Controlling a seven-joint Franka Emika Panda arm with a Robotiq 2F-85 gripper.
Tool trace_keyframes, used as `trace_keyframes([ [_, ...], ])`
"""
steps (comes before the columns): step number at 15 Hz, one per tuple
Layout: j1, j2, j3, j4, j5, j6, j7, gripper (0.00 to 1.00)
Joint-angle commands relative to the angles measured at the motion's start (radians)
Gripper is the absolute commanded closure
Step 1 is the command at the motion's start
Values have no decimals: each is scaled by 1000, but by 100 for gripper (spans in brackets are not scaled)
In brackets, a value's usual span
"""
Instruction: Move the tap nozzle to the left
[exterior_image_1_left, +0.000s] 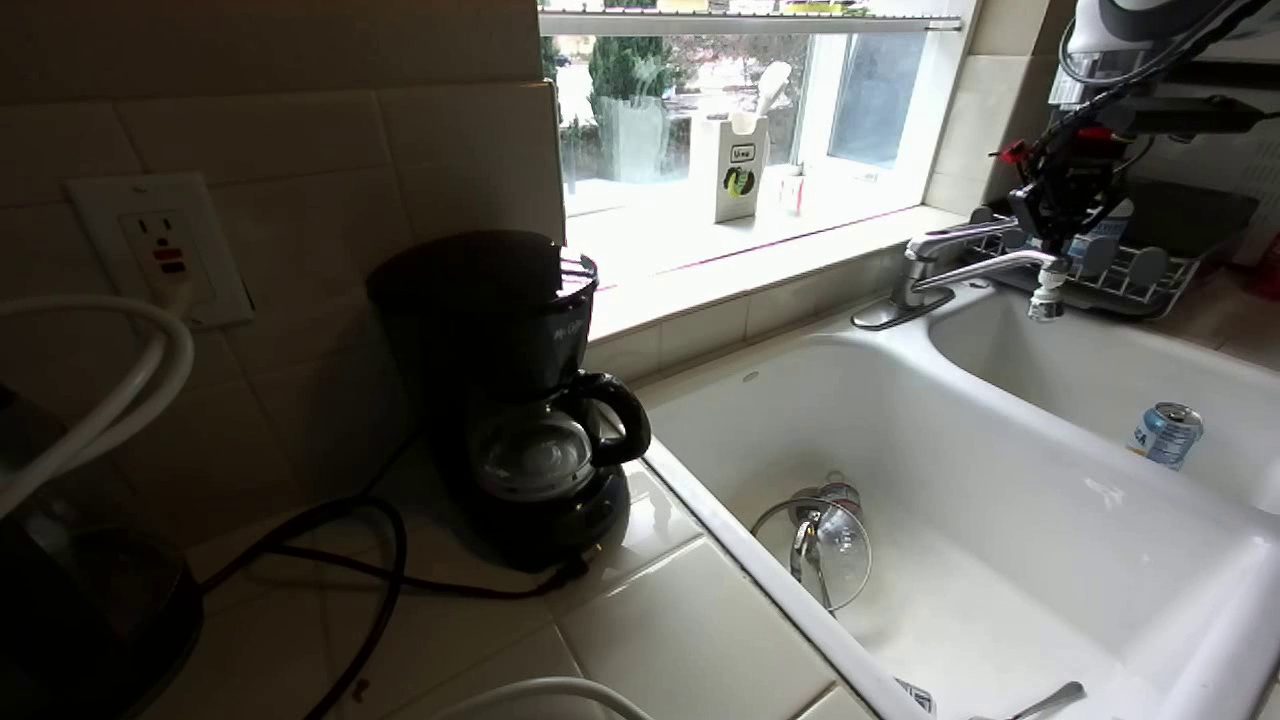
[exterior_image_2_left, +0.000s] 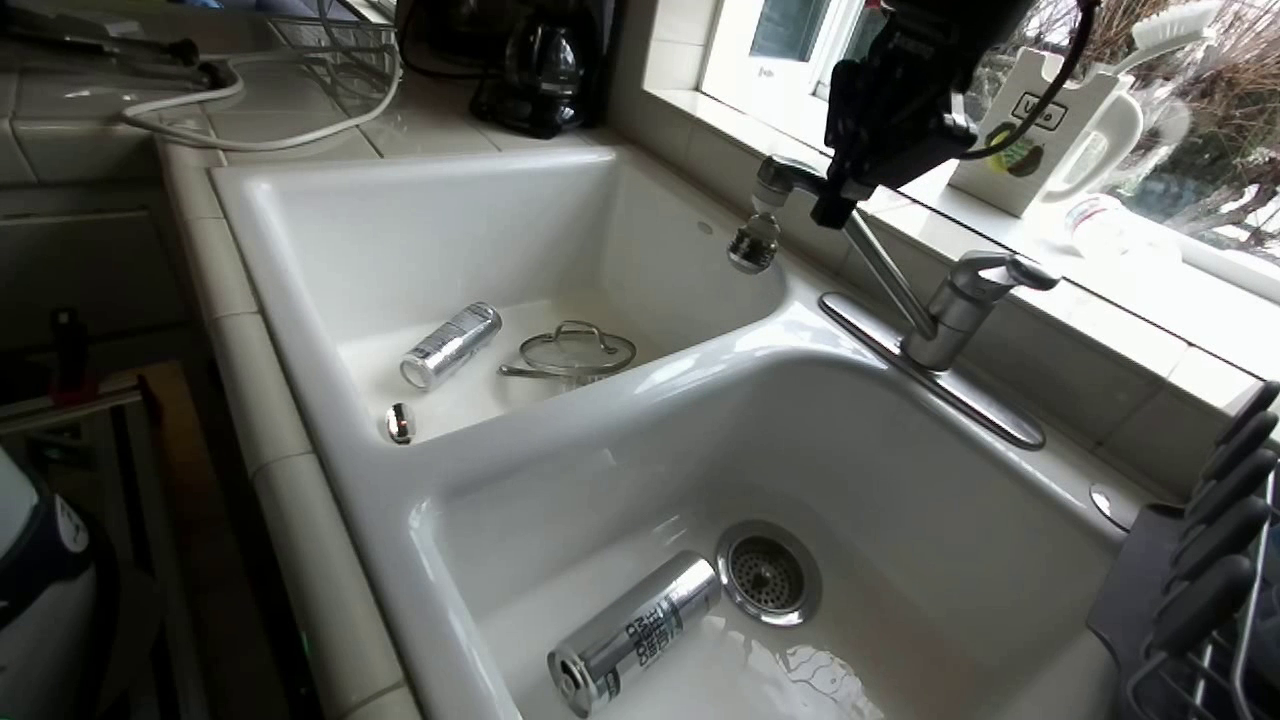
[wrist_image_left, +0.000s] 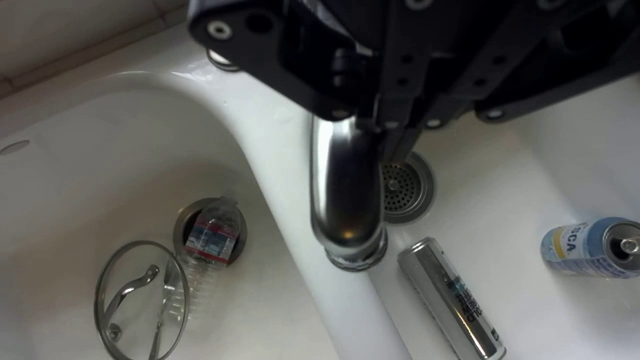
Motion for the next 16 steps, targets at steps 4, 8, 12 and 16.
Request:
trace_keyframes([
  [4,54,-34,42,-44,149,-20,-26,100],
  [8,63,-44,49,-63,216,39,-9,100],
  [12,69,-56,52,-89,289,128,-9,100],
  [16,80,-68,60,-126,376,232,-17,100],
])
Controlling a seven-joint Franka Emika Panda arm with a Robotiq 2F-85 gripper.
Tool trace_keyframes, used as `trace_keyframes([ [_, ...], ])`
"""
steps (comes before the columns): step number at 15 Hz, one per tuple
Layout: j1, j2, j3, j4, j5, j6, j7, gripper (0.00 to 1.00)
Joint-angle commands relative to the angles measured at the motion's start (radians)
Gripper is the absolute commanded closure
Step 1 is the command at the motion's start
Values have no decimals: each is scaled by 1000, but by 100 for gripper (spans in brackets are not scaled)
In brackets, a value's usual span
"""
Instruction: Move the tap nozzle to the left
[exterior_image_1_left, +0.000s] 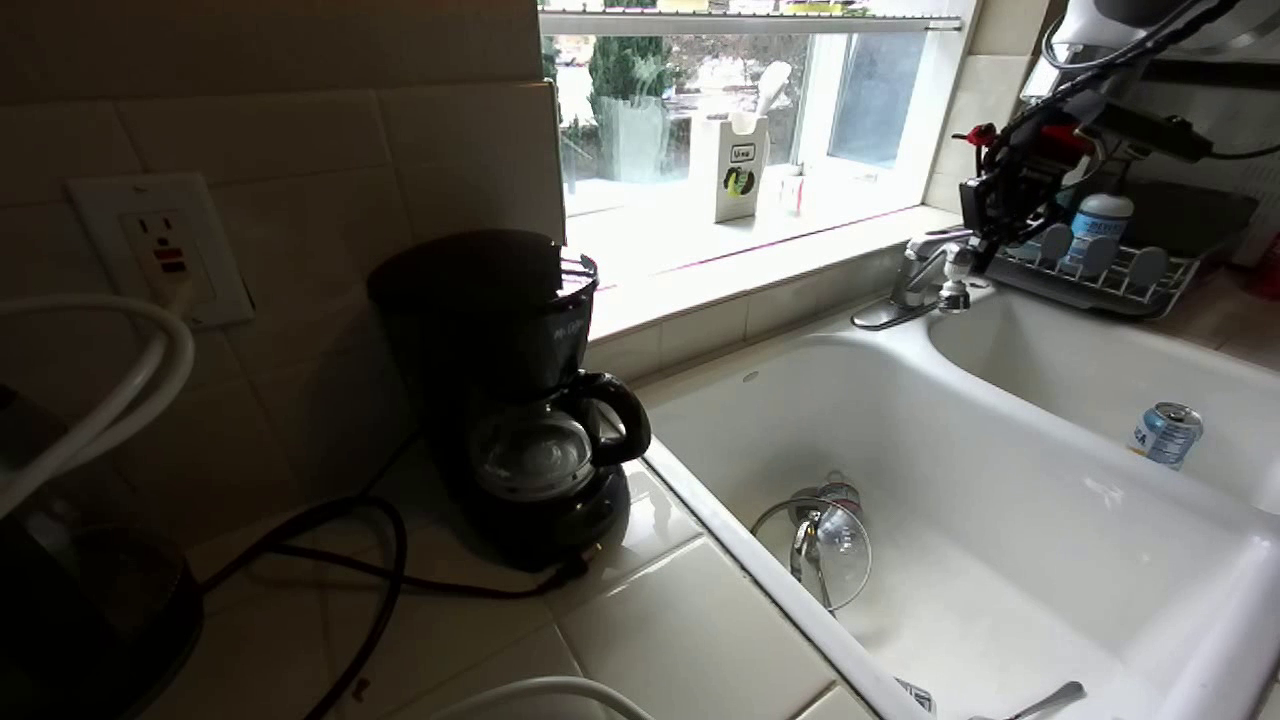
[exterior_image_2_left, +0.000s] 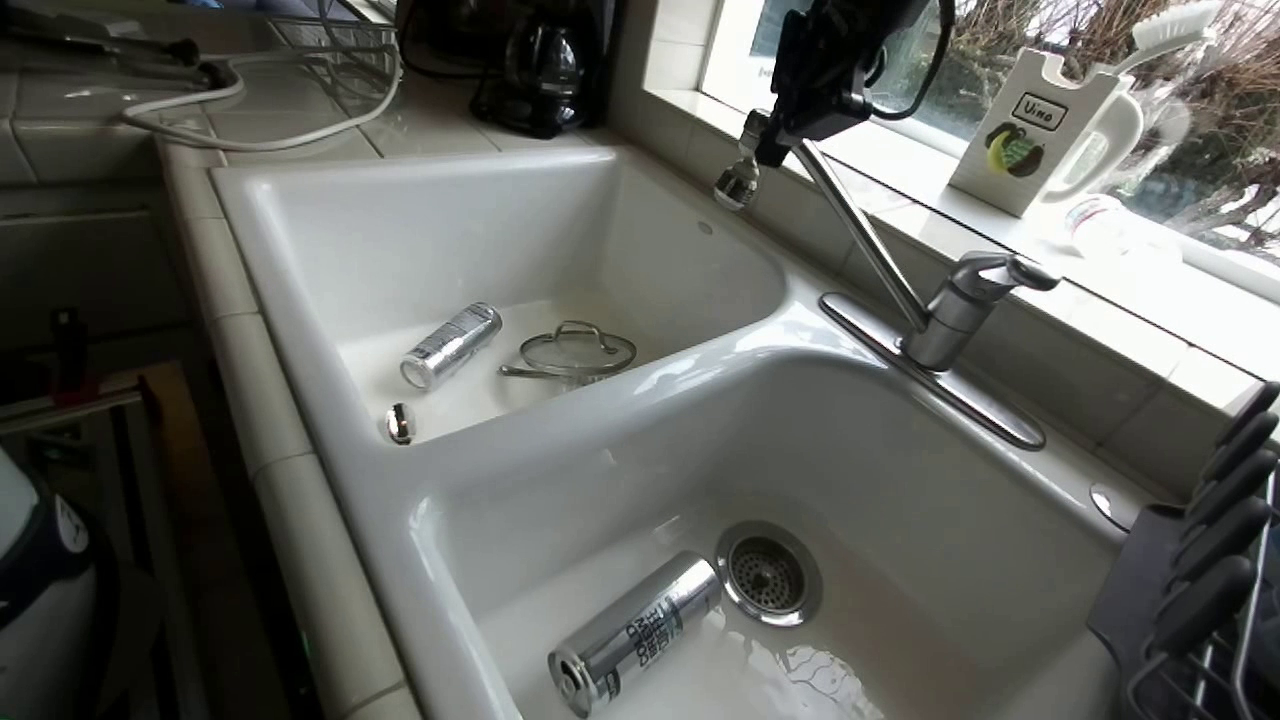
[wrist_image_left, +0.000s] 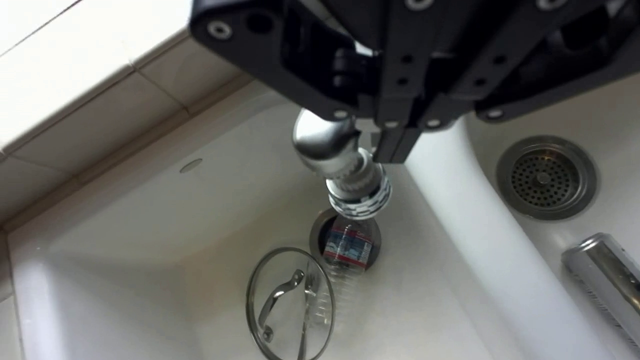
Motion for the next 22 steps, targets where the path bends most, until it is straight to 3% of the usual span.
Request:
trace_keyframes([
  [1,43,-31,32,-58,115,122,11,100],
  [4,55,-37,45,-90,107,219,6,100],
  [7,64,-60,59,-121,67,230,4,100],
  [14,53,-139,117,-100,-198,-83,242,100],
  [15,53,-164,131,-102,-238,-136,274,76],
  [17,58,-208,153,-95,-284,-238,296,67],
  [22,72,-326,171,-63,-279,-412,246,29],
])
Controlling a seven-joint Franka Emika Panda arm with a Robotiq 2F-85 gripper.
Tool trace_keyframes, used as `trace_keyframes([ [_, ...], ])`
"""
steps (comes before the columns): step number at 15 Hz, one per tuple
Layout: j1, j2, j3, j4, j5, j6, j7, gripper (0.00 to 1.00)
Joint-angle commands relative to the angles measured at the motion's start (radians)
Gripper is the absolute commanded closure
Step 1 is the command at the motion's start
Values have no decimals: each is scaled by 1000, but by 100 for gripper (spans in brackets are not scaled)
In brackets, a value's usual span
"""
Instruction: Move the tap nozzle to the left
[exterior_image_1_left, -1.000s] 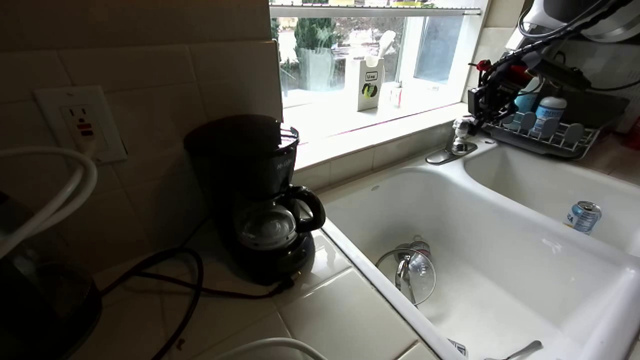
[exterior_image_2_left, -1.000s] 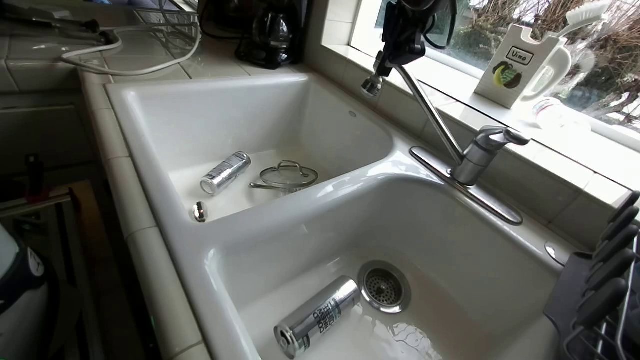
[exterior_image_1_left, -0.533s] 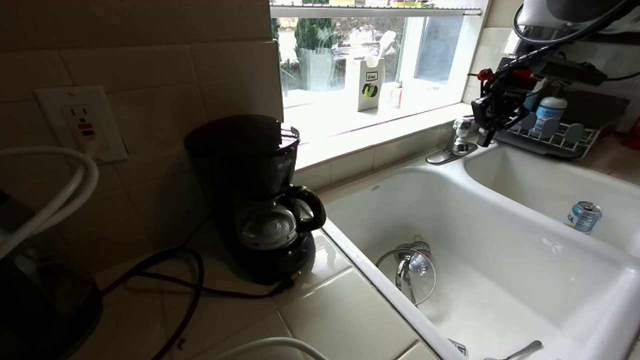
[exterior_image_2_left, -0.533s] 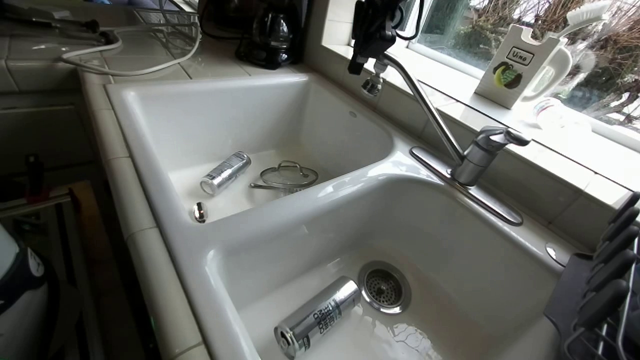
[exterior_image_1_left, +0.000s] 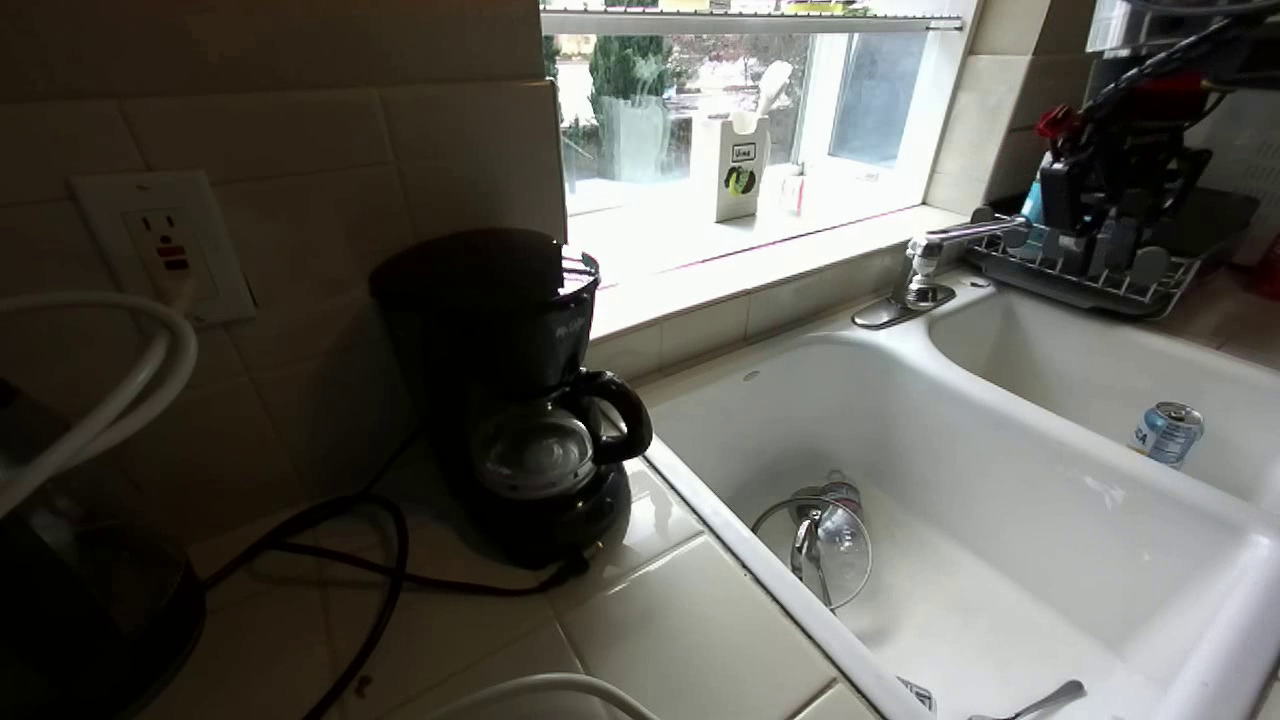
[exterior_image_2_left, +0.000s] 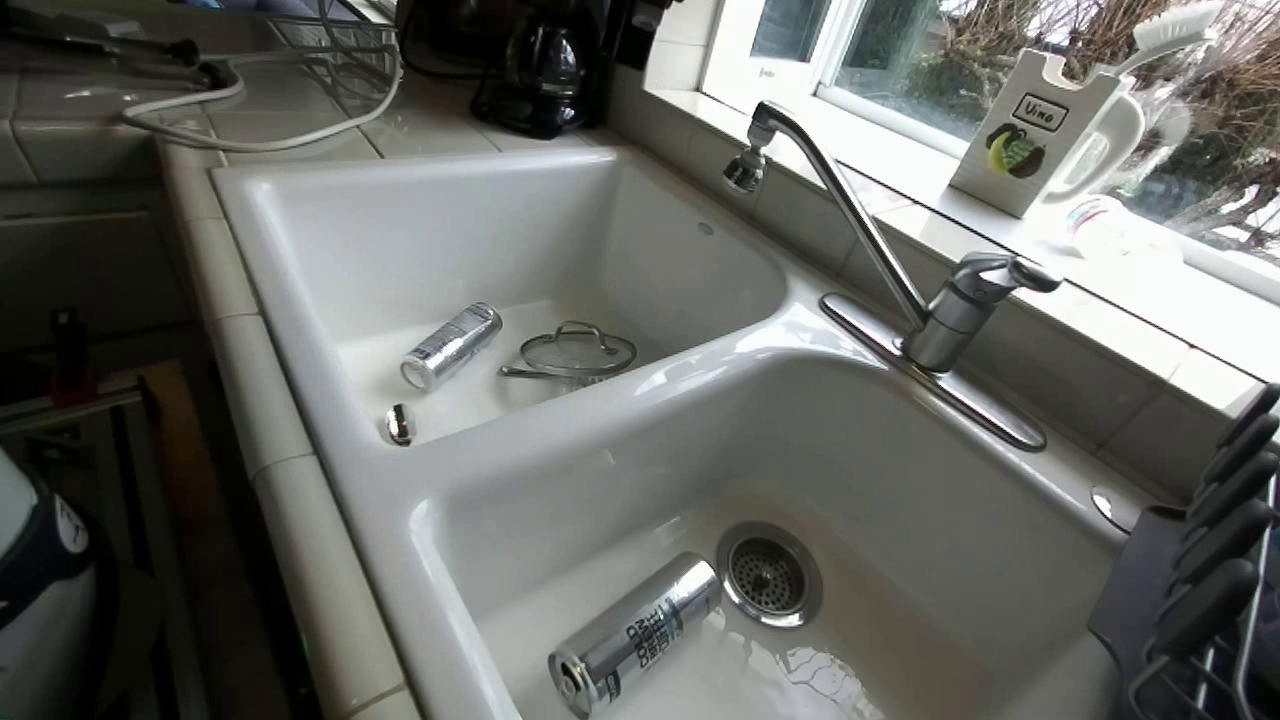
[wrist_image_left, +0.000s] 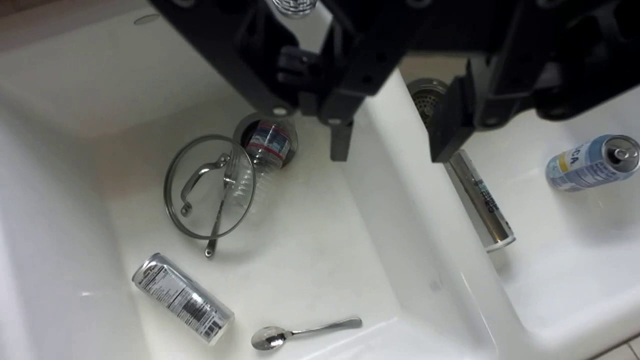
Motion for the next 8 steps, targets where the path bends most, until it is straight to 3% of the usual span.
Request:
trace_keyframes([
  [1,9,-95,6,17,0,-99,-30,22],
  [4,15,-158,-6,36,3,-133,-110,1],
  [8,18,-229,-16,39,-8,-130,-221,0],
])
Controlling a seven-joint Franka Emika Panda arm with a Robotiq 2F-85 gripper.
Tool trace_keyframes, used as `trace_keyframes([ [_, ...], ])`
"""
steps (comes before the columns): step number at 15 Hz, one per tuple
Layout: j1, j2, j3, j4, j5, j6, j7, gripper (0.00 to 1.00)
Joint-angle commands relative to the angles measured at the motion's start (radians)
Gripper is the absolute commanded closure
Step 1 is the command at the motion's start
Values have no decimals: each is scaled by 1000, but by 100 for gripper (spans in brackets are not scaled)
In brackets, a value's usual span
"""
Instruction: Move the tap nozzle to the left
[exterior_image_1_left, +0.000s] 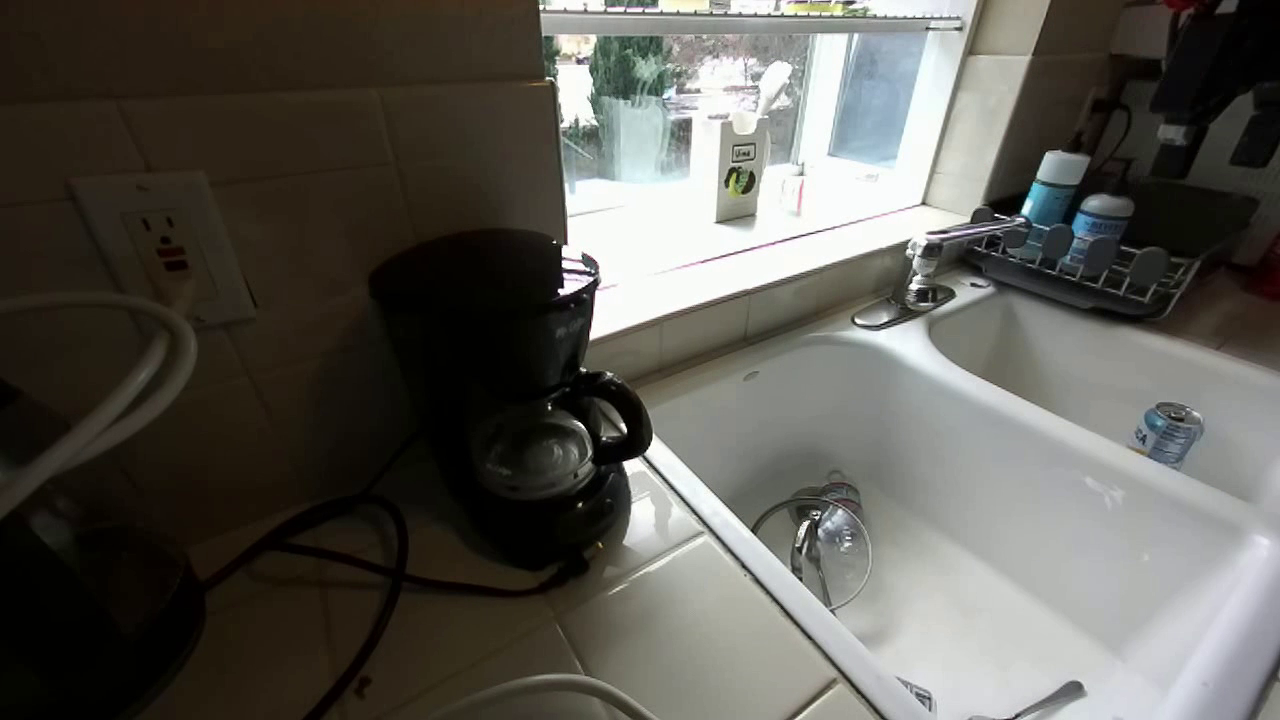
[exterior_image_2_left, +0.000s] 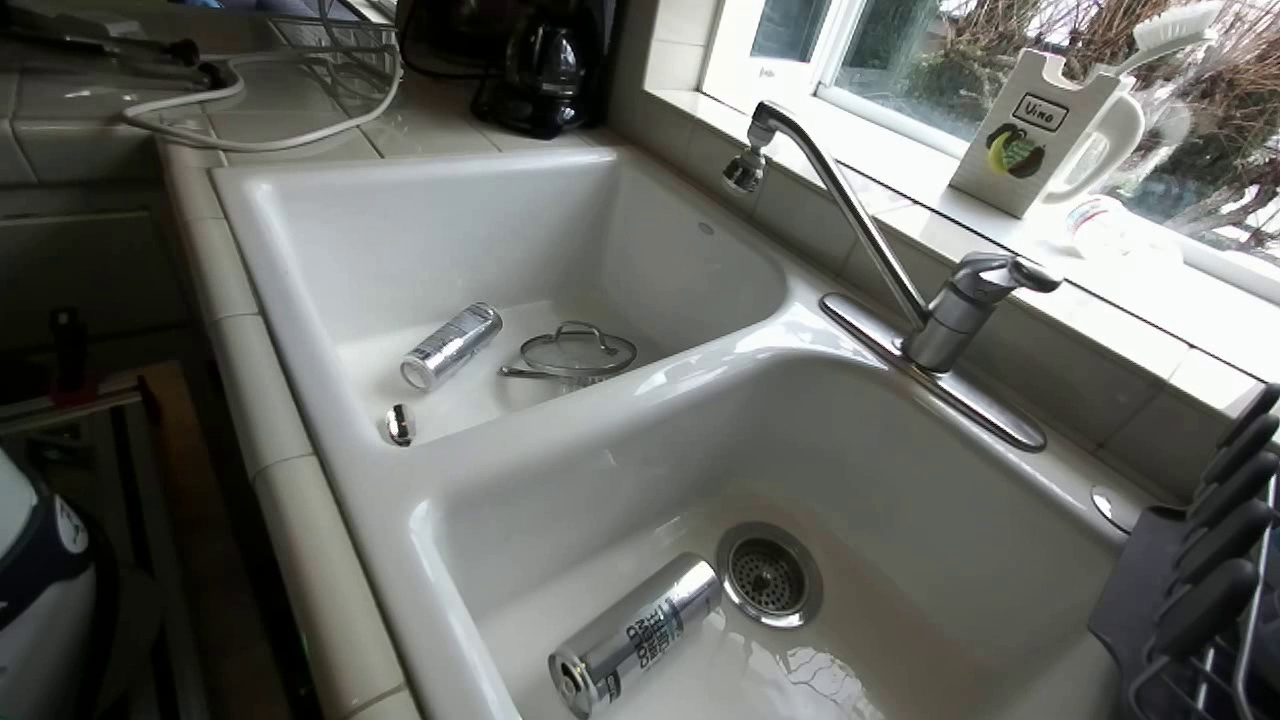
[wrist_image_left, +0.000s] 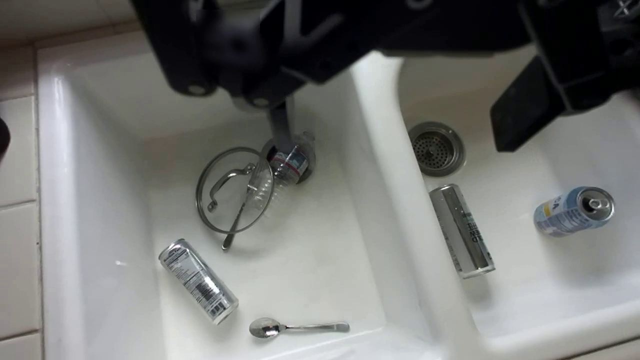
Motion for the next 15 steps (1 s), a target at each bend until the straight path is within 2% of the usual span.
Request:
trace_keyframes([
  [1,14,-68,-19,-9,-11,-8,-101,0],
  [5,23,-132,-42,-30,-36,83,-246,0],
  [6,8,-88,-25,1,-12,33,-183,0],
  [9,10,-112,-37,-1,-20,59,-231,0],
  [15,13,-113,-37,-5,-20,61,-237,0],
])
